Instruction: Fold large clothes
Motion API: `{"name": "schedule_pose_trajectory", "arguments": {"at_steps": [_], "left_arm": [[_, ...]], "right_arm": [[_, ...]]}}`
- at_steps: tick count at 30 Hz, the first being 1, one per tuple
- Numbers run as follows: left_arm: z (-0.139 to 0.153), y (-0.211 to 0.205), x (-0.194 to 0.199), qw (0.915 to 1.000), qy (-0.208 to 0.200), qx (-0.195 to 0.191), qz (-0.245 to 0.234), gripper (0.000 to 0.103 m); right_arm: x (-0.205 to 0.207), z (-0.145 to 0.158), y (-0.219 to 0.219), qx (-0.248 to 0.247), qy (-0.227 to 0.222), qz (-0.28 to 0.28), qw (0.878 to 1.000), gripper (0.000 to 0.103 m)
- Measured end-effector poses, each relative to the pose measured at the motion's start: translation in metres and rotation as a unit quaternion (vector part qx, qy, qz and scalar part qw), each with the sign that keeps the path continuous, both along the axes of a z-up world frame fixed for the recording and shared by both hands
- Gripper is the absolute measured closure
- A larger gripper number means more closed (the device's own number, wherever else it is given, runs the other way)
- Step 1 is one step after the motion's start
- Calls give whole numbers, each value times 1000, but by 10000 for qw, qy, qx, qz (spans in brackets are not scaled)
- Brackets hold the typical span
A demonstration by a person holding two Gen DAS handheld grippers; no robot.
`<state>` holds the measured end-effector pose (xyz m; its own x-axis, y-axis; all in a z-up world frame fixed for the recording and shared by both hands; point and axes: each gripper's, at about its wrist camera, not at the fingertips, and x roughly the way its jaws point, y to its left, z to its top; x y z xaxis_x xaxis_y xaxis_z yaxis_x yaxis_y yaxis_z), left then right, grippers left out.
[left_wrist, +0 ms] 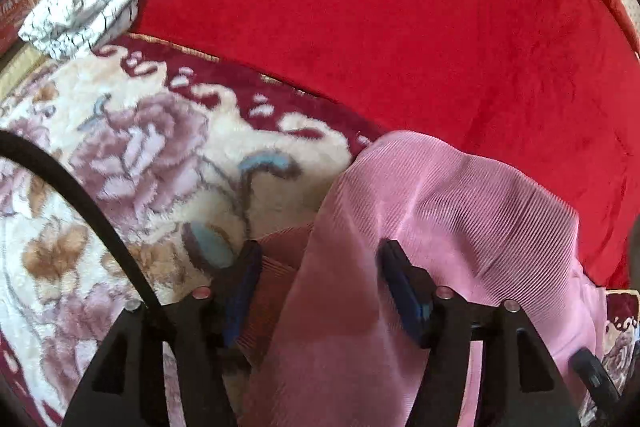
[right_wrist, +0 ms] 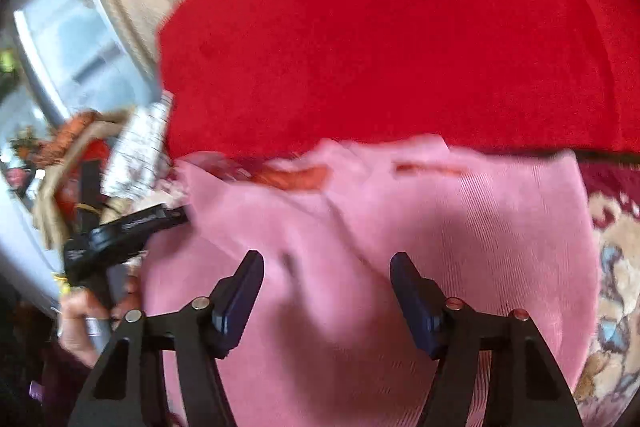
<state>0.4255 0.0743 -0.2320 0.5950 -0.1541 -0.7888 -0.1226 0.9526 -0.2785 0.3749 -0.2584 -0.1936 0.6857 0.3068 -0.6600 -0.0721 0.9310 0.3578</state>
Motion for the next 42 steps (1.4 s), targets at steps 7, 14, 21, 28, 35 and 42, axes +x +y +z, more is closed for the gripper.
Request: {"name": "schedule_pose_trajectory", "arguments": {"at_steps": [7, 14, 21, 28, 35, 42], "left_arm": [[9, -3, -5, 9999, -79, 143, 28, 37], [25, 5, -8, 9996, -232, -33, 183, 37], [7, 7, -3, 9991, 147, 341, 181, 34], [36, 1, -28, 9991, -284, 283, 124, 35], [61, -36, -76, 9914, -937, 638, -653, 28], [37, -73, -91, 9872, -445, 844, -1282, 12]], "right_arm": [[3, -18, -70, 872, 454, -1098, 9891, 61], [-4, 13, -56, 691, -12, -613, 9957, 51], [16, -19, -54, 532, 630, -723, 9940, 53], [-10, 18, -43, 500, 174, -507, 9973, 52], [-36, 30, -2, 223, 151, -143, 9995, 52], [-64, -12, -2, -558, 697, -669, 9938, 39]]}}
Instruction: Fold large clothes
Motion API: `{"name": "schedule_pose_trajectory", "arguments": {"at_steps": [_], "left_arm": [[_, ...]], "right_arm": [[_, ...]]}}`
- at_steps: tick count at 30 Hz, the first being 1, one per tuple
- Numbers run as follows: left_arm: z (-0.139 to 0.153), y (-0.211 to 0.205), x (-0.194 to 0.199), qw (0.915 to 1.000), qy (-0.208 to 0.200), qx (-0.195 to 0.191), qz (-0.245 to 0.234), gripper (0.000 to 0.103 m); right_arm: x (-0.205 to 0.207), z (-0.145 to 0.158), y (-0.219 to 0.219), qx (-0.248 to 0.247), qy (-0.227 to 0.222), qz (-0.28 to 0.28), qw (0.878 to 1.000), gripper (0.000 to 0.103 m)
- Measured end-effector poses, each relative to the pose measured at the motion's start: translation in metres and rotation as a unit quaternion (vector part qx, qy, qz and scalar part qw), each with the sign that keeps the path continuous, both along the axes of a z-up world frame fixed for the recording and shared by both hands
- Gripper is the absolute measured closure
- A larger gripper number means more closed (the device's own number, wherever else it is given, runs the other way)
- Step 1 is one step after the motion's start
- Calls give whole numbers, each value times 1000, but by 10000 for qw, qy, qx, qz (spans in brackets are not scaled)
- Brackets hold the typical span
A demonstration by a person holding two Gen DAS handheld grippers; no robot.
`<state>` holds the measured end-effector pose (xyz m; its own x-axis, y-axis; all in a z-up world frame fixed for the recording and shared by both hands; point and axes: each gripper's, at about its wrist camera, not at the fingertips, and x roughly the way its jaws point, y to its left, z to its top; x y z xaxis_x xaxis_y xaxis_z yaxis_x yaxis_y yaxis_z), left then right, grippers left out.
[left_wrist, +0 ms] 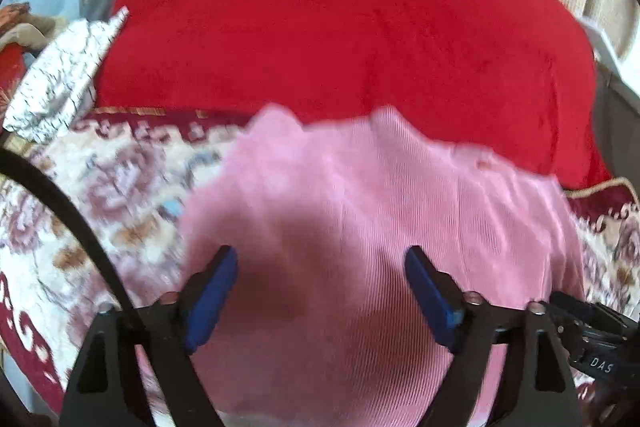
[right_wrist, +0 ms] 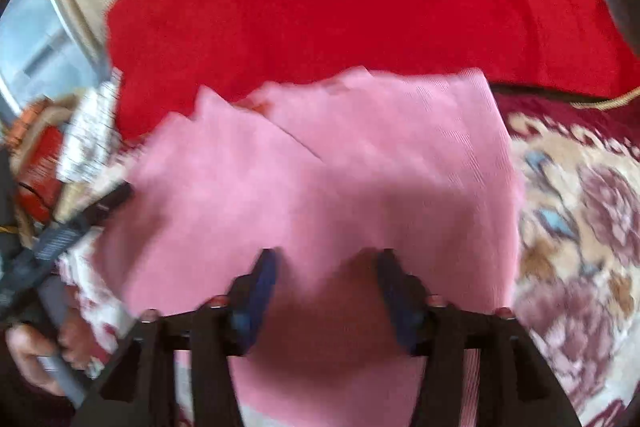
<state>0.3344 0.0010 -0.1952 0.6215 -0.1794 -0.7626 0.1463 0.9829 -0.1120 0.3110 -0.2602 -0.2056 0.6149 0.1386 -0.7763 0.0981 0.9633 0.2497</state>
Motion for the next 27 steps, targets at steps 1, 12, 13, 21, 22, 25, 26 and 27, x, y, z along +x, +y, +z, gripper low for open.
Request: {"name": "schedule_pose_trajectory", "arguments": {"at_steps": [1, 12, 13, 21, 22, 25, 26, 27], "left_arm": [[-11, -2, 4, 9996, 257, 129, 36, 12], [-14, 0, -11, 9968, 281, 691, 277, 10], [-9, 6, -20, 9967, 101, 717, 361, 10], [0, 53, -38, 9916, -536, 585, 1022, 10], [-8, 57, -31, 9911, -344, 670, 1098, 10], [-32, 68, -18, 9911, 306, 537, 1179, 8], [-34, 73, -17, 9913, 386, 308, 1217, 8], [-35, 79, -17, 9914, 411, 134, 1236, 8]], "right_arm": [[-1, -4, -1, -13, -89, -3, 10000, 35], [-1, -7, 7, -45, -513, 362, 9980, 1], [-2, -6, 2, 132, -545, 301, 9980, 2], [-29, 31, -14, -242, -1299, -143, 9911, 29], [-24, 27, -16, -237, -1203, -182, 9923, 32], [3, -7, -28, -9, -435, -272, 9987, 33], [9, -15, -28, 5, -296, -217, 9993, 31], [10, -14, -25, -154, -431, -221, 9987, 29]]}}
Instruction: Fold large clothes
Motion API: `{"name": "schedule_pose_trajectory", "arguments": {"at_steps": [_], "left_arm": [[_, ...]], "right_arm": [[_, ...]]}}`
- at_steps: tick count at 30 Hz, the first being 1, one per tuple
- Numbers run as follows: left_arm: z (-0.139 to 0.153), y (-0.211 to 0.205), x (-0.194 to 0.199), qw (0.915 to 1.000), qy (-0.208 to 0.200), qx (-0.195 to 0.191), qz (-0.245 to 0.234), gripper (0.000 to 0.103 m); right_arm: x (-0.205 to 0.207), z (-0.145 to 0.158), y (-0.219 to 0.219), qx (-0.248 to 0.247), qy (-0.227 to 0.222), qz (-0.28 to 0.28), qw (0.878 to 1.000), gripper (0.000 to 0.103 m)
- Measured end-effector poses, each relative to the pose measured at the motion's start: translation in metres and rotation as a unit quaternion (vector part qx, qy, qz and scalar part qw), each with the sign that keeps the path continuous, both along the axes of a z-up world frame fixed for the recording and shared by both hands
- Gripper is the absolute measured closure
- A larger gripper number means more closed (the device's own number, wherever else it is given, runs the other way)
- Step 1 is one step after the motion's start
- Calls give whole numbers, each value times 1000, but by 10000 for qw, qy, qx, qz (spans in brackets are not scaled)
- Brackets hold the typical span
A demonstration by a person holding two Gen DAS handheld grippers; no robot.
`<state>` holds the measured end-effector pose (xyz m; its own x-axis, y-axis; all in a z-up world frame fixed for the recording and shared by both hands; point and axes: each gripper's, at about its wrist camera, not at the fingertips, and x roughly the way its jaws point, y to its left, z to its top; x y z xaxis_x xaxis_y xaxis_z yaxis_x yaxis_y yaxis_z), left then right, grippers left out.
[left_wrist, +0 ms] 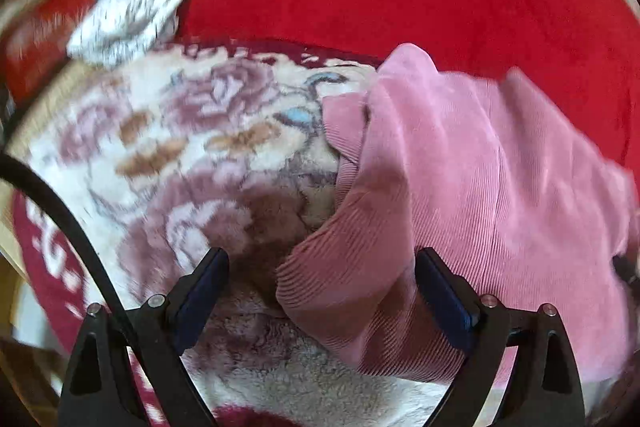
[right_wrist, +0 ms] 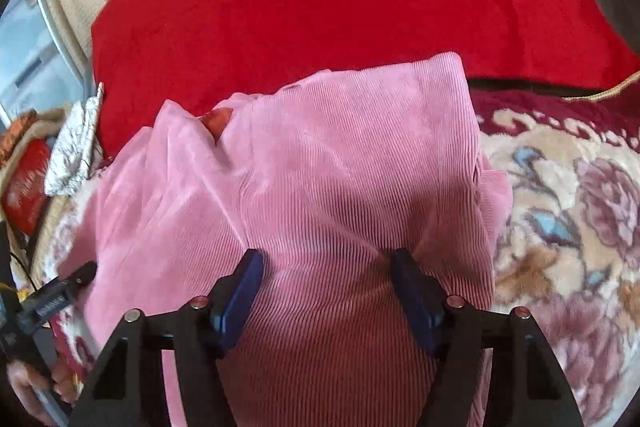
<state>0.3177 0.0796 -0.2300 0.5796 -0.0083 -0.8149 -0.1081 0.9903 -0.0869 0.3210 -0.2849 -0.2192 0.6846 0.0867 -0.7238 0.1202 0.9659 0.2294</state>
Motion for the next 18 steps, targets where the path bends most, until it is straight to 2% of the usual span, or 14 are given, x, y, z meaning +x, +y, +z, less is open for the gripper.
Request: {"name": "schedule_pose_trajectory", "arguments": {"at_steps": [2, 5, 8, 11, 14, 18], "left_arm": [[2, 3, 0, 10000, -33, 12, -77, 8], [3, 8, -3, 9997, -113, 87, -205, 8], [7, 14, -7, 9995, -192, 57, -247, 8], [12, 19, -16, 9991, -303, -93, -299, 8], [11, 25, -30, 9969, -261, -592, -454, 8], [11, 24, -44, 9891, -262, -1273, -687, 8]], "right_arm": [[2, 3, 8, -180, -26, 43, 9998, 18], [2, 0, 15, -136, -153, 61, 9998, 7], [3, 1, 25, -244, -169, 17, 9996, 0], [-1, -6, 20, -130, -339, -104, 9993, 0], [-2, -6, 17, 26, -303, -113, 9995, 0], [7, -5, 14, 99, -53, 46, 9999, 0]]}}
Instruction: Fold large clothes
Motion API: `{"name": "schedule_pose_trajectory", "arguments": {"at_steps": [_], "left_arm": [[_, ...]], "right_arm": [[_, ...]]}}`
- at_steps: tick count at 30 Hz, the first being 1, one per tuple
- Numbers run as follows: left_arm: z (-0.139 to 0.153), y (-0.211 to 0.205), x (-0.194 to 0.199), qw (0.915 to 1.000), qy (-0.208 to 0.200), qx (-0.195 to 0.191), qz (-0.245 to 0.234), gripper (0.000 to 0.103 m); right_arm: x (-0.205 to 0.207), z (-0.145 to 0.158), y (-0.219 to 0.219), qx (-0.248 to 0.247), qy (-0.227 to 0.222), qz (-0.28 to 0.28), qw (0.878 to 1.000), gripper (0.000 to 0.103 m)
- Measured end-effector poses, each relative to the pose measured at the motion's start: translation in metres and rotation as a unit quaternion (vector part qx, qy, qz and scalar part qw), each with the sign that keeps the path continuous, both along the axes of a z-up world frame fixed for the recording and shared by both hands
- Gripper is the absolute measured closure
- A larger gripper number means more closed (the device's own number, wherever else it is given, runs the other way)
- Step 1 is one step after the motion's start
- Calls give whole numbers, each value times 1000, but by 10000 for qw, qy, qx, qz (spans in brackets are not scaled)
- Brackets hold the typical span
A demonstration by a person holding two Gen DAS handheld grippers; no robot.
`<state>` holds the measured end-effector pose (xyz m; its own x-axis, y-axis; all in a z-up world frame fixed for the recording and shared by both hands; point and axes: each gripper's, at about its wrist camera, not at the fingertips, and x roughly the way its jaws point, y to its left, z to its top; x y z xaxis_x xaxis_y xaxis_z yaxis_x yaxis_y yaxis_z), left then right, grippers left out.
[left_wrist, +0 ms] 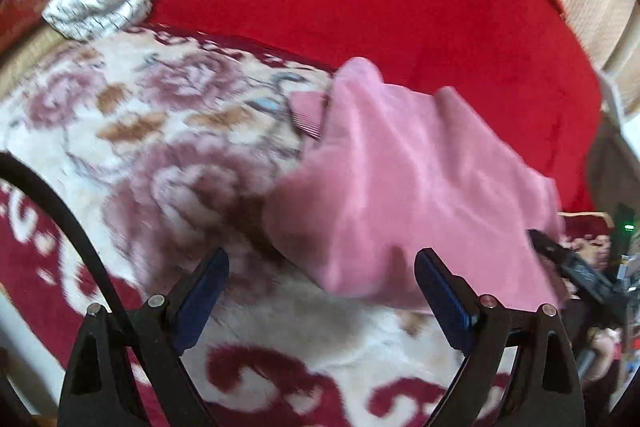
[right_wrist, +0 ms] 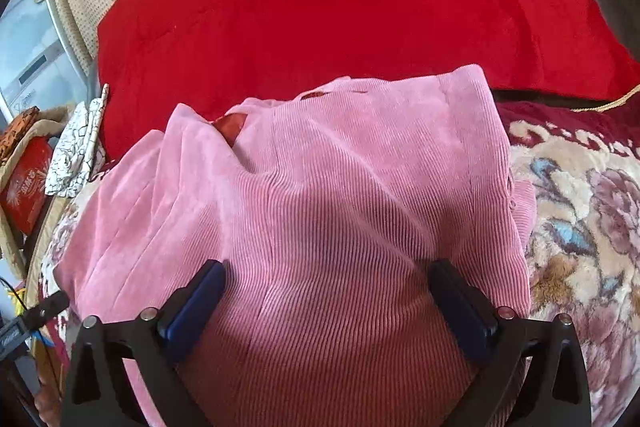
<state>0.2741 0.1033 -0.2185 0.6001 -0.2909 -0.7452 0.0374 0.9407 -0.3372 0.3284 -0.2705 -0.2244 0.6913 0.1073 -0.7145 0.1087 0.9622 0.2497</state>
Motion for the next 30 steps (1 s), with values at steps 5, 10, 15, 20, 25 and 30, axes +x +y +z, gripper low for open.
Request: {"name": "schedule_pose_trajectory", "arguments": {"at_steps": [5, 10, 15, 20, 25, 30], "left_arm": [[-13, 2, 12, 9992, 282, -154, 226, 14], [-13, 0, 22, 9994, 156, -130, 283, 51], [-14, -4, 22, 9990, 250, -108, 357, 28], [-18, 4, 11, 9958, 470, -653, 442, 26], [-22, 2, 3, 9909, 509, -1147, 489, 26], [-30, 6, 21, 9856, 449, -1451, 740, 47]], "right_arm": [[-10, 10, 7, -211, -97, 1, 9997, 2], [-41, 42, 18, -533, -998, 177, 9934, 34], [-36, 28, 1, -132, -652, 33, 9978, 62], [-23, 14, 0, -315, -226, 145, 9991, 65], [-39, 33, -6, 174, -786, 187, 9966, 66], [-21, 7, -2, 70, -143, 247, 9996, 69]]}}
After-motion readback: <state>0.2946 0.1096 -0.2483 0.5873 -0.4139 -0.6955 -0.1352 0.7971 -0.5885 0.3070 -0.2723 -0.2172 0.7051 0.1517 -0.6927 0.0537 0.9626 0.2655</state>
